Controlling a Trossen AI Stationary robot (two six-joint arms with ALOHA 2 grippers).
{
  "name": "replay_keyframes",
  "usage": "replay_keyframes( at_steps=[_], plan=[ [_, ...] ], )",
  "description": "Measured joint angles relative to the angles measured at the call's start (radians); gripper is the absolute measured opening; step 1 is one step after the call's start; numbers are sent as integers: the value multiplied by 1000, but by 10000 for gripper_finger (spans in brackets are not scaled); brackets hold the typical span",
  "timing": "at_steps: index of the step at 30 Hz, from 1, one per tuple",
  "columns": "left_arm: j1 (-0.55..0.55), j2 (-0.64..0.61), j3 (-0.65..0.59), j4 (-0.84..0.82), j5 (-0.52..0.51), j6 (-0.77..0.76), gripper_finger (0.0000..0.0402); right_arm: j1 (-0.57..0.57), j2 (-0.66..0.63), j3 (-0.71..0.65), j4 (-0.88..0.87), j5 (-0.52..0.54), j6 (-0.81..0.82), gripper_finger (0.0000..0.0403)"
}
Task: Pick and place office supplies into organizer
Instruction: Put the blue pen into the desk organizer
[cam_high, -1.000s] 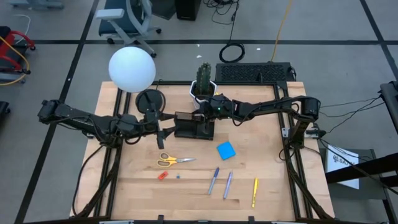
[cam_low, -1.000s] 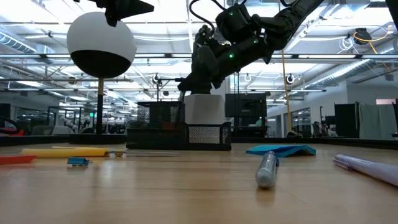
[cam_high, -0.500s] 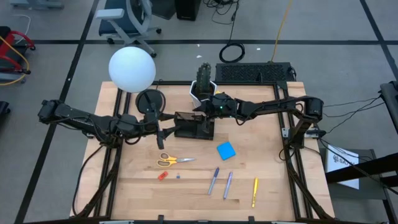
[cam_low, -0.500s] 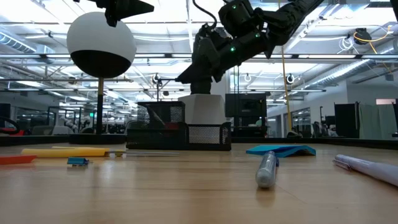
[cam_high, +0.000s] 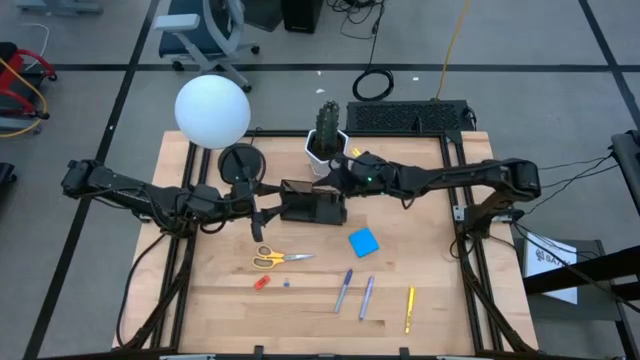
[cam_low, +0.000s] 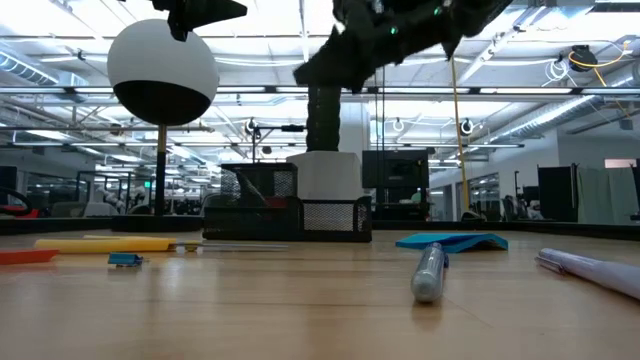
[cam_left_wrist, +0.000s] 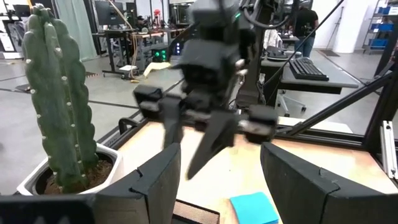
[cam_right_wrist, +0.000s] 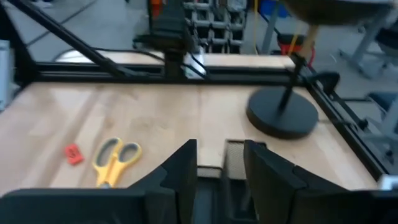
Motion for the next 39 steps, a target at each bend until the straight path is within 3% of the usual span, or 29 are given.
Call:
replay_keyframes(
  at_steps=[7, 31, 39],
  plan=[
    [-10, 0, 0, 0, 4, 8, 225, 81, -55, 0, -39, 0, -96, 120],
    [-23, 0, 0, -1, -9, 10, 225, 316, -53, -1, -95, 1, -283, 111],
    [-23, 0, 0, -1, -9, 10, 225, 340, -52, 68, -356, 73, -288, 111]
  ],
)
